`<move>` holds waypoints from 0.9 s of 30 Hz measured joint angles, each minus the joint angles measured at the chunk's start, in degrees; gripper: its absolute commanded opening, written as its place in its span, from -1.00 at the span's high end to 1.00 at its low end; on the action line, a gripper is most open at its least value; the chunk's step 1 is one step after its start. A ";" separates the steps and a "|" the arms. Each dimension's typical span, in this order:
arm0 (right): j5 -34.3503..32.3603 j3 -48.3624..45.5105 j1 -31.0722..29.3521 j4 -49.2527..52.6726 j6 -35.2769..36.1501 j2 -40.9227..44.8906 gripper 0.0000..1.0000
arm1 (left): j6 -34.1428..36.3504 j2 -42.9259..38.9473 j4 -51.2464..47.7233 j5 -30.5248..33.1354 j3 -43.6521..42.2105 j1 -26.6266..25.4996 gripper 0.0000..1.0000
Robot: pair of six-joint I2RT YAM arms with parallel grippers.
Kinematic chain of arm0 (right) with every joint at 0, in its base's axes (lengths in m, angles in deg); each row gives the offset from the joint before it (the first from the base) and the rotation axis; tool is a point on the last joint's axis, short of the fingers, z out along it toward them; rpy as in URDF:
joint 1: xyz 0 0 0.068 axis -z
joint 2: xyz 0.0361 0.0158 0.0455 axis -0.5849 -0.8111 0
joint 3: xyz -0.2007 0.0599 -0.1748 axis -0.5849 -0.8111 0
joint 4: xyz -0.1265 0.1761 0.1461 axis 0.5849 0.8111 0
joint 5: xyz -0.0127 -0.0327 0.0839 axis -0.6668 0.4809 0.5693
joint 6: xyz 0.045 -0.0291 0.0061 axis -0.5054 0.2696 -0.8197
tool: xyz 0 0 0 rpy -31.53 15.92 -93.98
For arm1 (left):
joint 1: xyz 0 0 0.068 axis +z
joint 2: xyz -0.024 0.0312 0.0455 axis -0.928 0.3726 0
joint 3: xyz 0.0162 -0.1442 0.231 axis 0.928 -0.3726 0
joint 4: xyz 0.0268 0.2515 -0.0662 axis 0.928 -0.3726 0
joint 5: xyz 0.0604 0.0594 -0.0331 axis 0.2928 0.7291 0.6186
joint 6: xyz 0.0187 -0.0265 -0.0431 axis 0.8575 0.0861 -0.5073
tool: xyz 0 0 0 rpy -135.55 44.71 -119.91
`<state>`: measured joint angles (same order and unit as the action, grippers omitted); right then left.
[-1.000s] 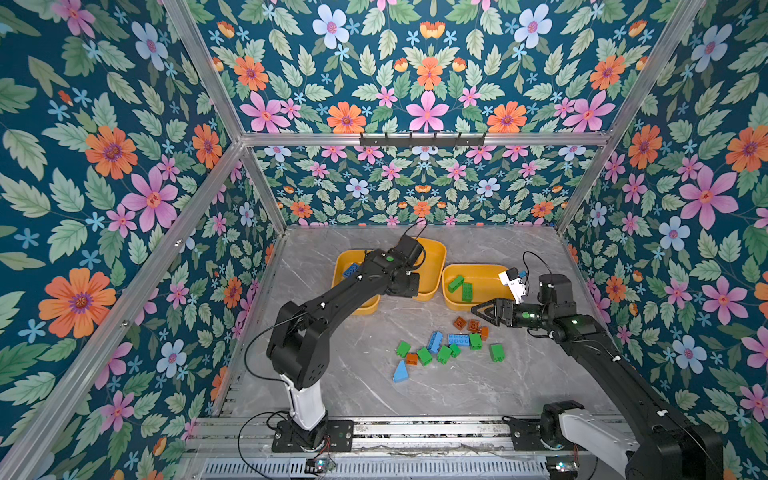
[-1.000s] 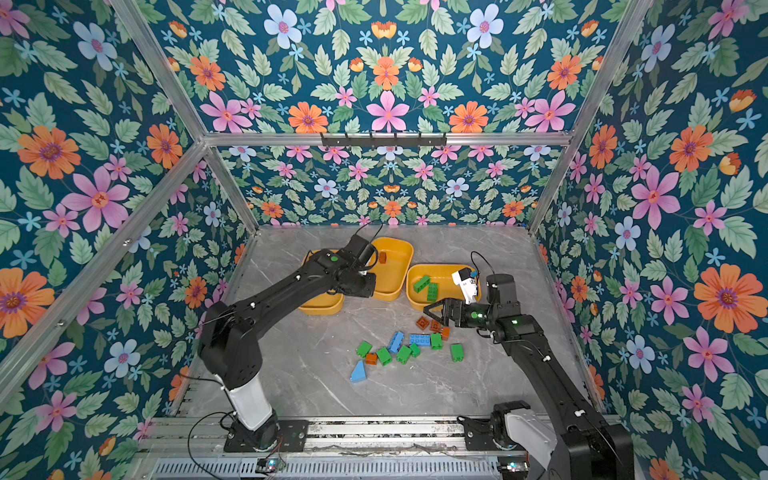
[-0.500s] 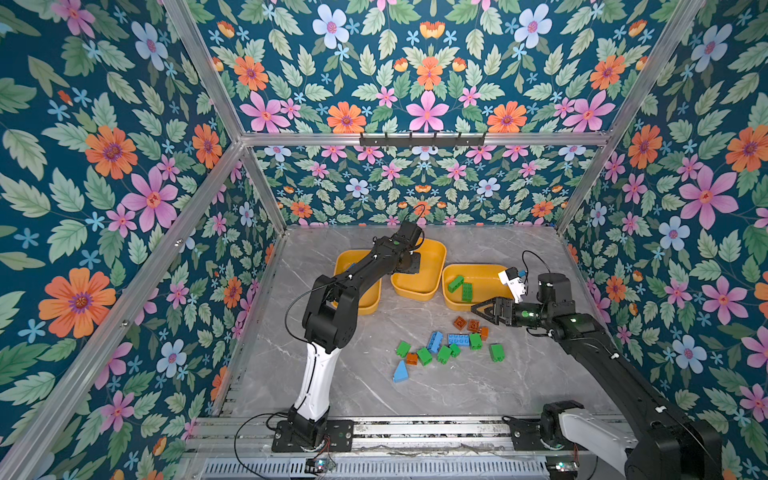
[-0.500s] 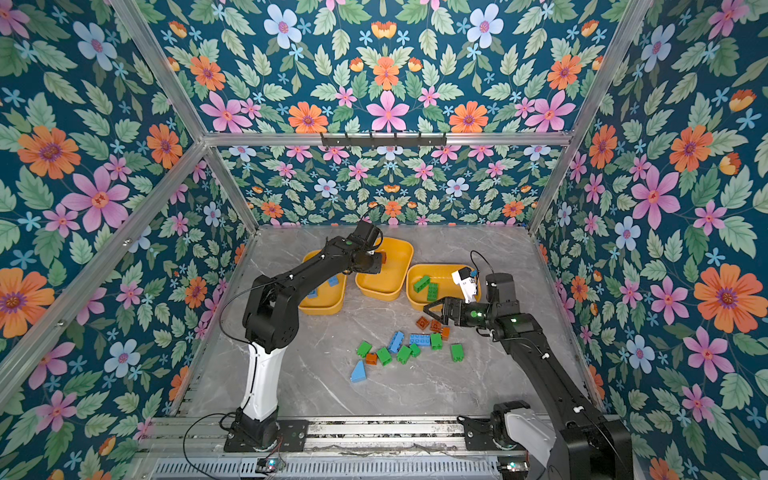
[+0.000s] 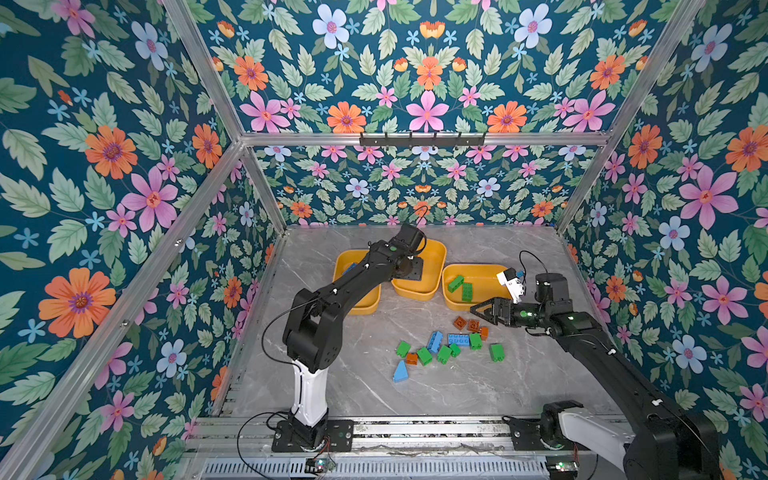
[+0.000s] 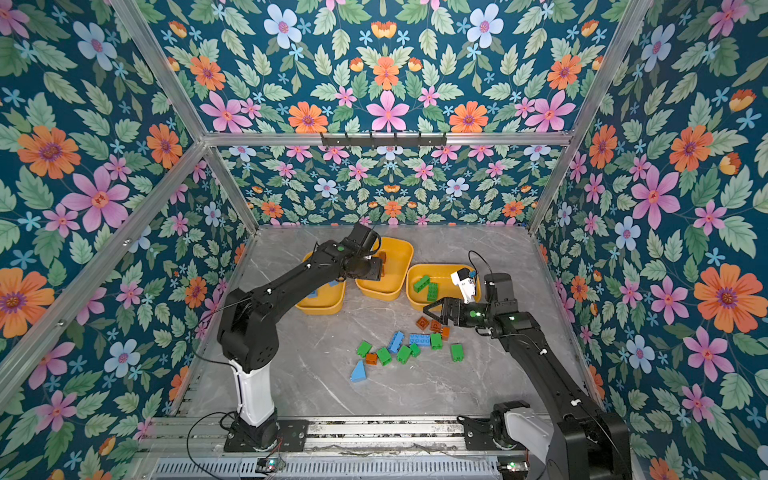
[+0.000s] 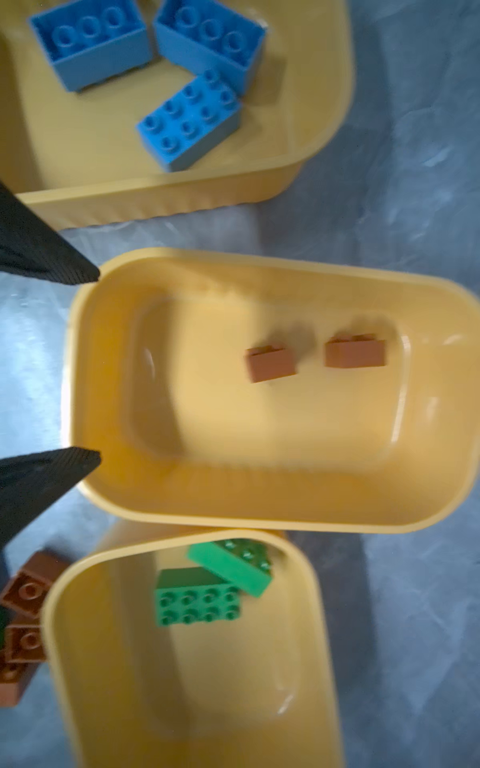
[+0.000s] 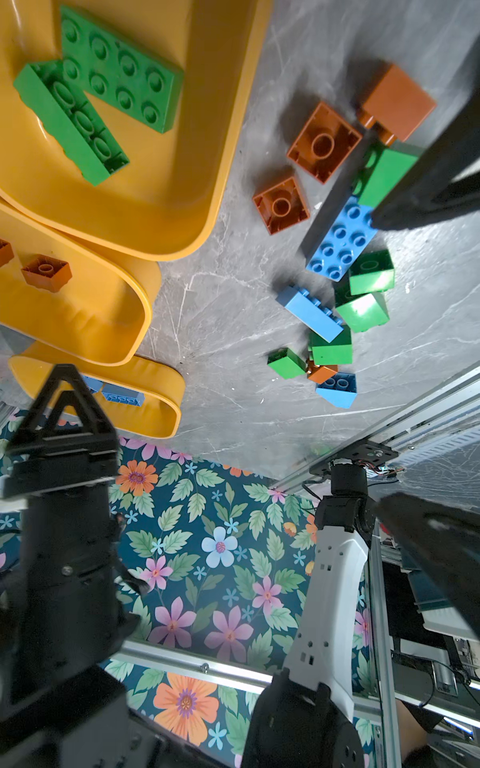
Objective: Sort the legos into containers by color
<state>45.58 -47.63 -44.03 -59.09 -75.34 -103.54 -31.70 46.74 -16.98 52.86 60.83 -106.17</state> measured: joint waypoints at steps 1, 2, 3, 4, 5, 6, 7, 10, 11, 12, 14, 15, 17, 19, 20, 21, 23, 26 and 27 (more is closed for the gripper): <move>0.15 0.09 0.00 0.02 0.02 -0.15 -0.98 | -0.55 -1.95 -0.48 -0.02 -2.32 -1.14 -0.34; 0.26 0.09 0.00 0.02 0.07 -0.24 -0.98 | -1.33 -3.98 -1.11 -0.07 -4.79 -2.49 -0.34; 0.39 0.09 0.00 0.02 0.13 -0.28 -0.98 | -1.53 -5.68 -1.73 -0.24 -6.78 -3.63 -0.35; 0.52 0.11 0.00 0.02 0.20 -0.33 -0.98 | -2.36 -7.37 -2.32 -0.37 -8.85 -4.92 -0.35; 0.57 0.11 -0.02 0.02 0.42 -0.37 -0.98 | -2.73 -8.90 -2.84 -0.72 -10.84 -5.99 -0.35; 0.66 0.11 -0.02 0.04 0.61 -0.42 -0.98 | -3.17 -10.12 -3.32 -0.94 -12.57 -6.69 -0.35; 0.76 0.11 0.00 0.04 0.63 -0.44 -0.98 | -4.11 -11.50 -3.91 -1.03 -14.64 -7.21 -0.35; 1.07 0.09 -0.09 0.07 1.01 -0.44 -0.98 | -6.01 -14.86 -4.57 -1.05 -20.74 -8.46 -0.35; 1.31 0.02 -0.20 0.07 1.01 -0.37 -0.98 | -6.91 -15.56 -4.48 -1.11 -22.45 -8.96 -0.35; 1.44 -0.13 -0.31 0.04 1.03 -0.26 -0.98 | -7.34 -16.06 -4.28 -1.46 -24.00 -9.64 -0.35; 1.84 -0.57 -0.61 0.11 1.03 0.09 -0.98 | -8.46 -16.33 -3.61 -1.90 -26.58 -10.82 -0.36; 1.86 -0.81 -0.63 0.13 1.03 0.31 -0.98 | -8.66 -16.33 -2.95 -2.10 -27.98 -11.39 -0.36; 1.92 -1.46 -0.72 0.20 1.03 0.87 -0.98 | -9.60 -16.31 -1.70 -2.86 -30.58 -11.80 -0.36; 1.92 -2.16 -0.76 0.26 1.01 1.44 -0.98 | -10.19 -16.26 -0.44 -3.13 -32.57 -11.93 -0.35; 1.88 -2.49 -0.76 0.37 1.01 1.77 -0.98 | -10.38 -16.13 0.22 -3.06 -33.20 -12.02 -0.35; 1.86 -2.89 -0.83 0.44 1.01 2.14 -0.98 | -10.73 -15.91 0.96 -3.08 -33.64 -12.22 -0.35; 1.84 -3.43 -0.83 0.63 1.03 2.67 -0.98 | -11.21 -15.04 2.19 -3.45 -33.97 -12.68 -0.34; 1.77 -4.09 -0.83 1.60 1.09 3.23 -0.98 | -11.19 -13.73 3.34 -3.72 -34.29 -13.22 -0.33; 1.77 -4.24 -0.83 1.90 1.18 3.37 -0.98 | -11.19 -13.38 3.61 -3.63 -34.49 -13.27 -0.32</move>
<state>47.35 -51.87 -44.86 -57.19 -74.16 -100.17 -42.89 33.36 -13.38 49.23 26.34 -119.43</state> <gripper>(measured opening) 0.991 0.667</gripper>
